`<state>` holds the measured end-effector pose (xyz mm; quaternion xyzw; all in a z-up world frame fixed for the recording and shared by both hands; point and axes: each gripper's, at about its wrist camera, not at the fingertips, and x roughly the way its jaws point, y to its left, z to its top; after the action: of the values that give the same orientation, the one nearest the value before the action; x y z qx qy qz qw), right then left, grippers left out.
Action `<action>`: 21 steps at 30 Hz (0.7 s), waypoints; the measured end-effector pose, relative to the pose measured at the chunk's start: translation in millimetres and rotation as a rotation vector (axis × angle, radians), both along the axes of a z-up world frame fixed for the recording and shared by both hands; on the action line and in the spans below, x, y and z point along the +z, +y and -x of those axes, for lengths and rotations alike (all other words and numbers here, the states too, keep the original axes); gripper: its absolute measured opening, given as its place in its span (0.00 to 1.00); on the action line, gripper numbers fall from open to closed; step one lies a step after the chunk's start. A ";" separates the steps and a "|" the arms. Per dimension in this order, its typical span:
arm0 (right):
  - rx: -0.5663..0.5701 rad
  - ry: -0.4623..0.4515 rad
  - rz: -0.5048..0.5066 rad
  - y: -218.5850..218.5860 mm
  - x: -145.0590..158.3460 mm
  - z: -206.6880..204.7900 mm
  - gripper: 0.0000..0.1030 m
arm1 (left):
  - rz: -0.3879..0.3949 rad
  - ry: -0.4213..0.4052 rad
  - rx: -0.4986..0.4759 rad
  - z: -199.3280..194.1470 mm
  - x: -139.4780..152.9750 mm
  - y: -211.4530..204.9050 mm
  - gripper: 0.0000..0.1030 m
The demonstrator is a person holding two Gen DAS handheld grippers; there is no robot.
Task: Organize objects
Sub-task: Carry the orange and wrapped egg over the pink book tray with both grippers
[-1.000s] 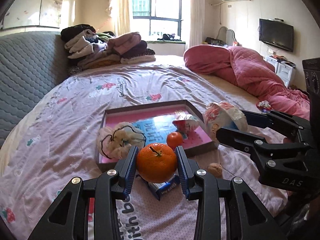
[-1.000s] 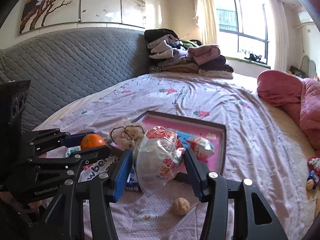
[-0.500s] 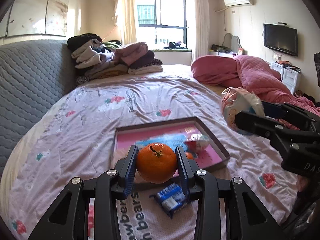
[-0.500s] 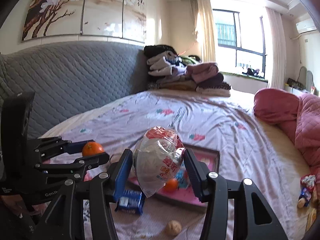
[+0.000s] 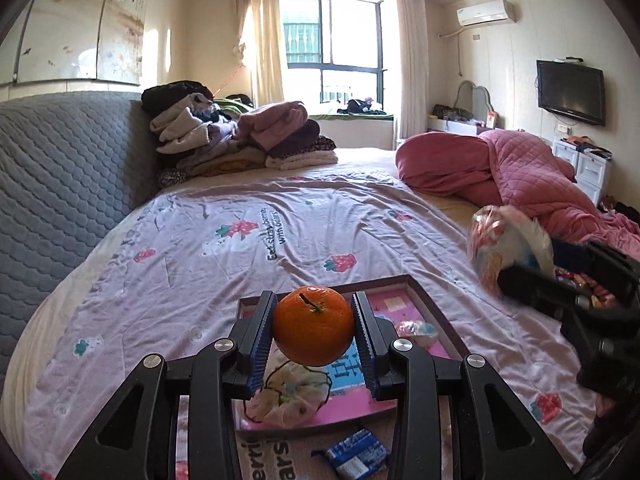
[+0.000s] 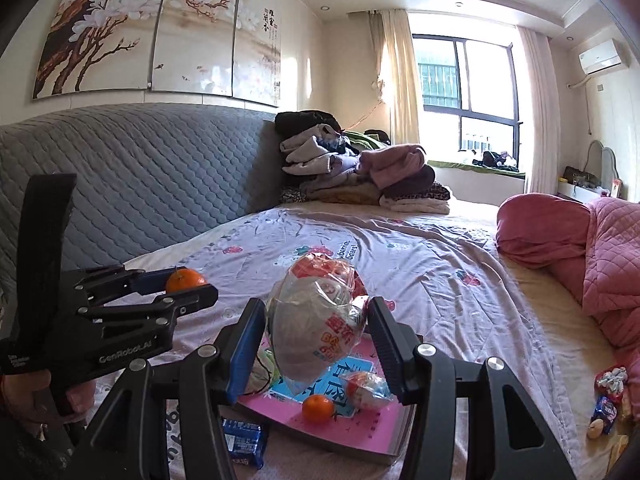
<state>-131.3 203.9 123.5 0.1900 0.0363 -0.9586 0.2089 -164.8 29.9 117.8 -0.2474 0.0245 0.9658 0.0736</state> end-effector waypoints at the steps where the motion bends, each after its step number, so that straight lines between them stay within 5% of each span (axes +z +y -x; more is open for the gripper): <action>1: -0.003 0.002 -0.003 0.4 -1.4 0.8 0.52 | 0.001 -0.001 0.002 3.7 -0.8 0.8 0.37; 21: -0.004 -0.084 -0.060 1.8 -32.5 45.0 0.52 | 0.015 -0.071 0.016 71.6 -43.8 14.4 0.38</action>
<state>-176.2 205.8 91.0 0.2366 0.0558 -0.9487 0.2023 -236.3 44.3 74.0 -0.2823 0.0270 0.9568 0.0650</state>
